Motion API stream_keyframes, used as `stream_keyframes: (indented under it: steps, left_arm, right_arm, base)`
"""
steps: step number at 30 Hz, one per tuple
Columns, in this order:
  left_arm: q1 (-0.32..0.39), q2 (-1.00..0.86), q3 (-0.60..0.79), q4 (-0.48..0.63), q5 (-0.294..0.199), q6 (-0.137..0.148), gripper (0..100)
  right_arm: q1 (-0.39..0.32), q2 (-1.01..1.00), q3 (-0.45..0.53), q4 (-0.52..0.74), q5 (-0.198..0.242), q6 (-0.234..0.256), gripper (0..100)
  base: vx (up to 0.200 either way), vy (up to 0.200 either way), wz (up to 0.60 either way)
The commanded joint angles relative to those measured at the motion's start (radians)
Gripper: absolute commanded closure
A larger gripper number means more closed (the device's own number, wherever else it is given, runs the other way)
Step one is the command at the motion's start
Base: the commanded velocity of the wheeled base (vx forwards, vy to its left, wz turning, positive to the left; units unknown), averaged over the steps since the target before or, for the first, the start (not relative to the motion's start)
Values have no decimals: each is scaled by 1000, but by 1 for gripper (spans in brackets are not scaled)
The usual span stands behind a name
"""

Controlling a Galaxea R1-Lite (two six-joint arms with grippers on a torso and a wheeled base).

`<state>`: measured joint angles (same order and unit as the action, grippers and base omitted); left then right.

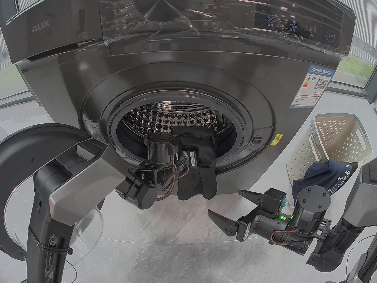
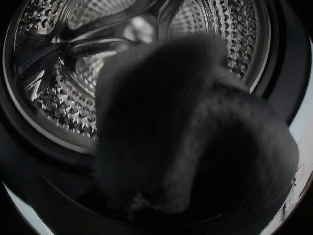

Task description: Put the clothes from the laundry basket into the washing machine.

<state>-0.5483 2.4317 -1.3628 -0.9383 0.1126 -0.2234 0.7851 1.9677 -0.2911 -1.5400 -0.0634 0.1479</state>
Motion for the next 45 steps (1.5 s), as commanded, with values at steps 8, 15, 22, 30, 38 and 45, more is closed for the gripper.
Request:
stream_keyframes:
  steps: [8, 15, 22, 30, 38, 45]
  left_arm:
    - [64, 73, -352, -62, 119, -28, 100]
    - [62, 70, -334, -73, 130, -27, 100]
    - [25, -43, -153, -42, 95, -33, 0]
    - [16, -135, 59, 70, 10, -22, 0]
    - [11, -83, 100, 70, -31, -7, 0]
    - [13, -23, 60, 47, -31, 16, 100]
  right_arm:
    - [0, 4, -3, -2, 1, 1, 0]
    - [0, 10, -3, -2, 1, 1, 0]
    - [-3, 11, -5, -2, 1, 1, 0]
    - [-1, 11, -5, -2, 1, 1, 0]
    - [-1, 14, -5, -2, 1, 2, 0]
    - [0, 16, -5, -2, 1, 1, 0]
  base:
    - [0, 0, 0]
    - [0, 0, 0]
    - [0, 0, 0]
    - [0, 0, 0]
    - [0, 0, 0]
    - [0, 0, 0]
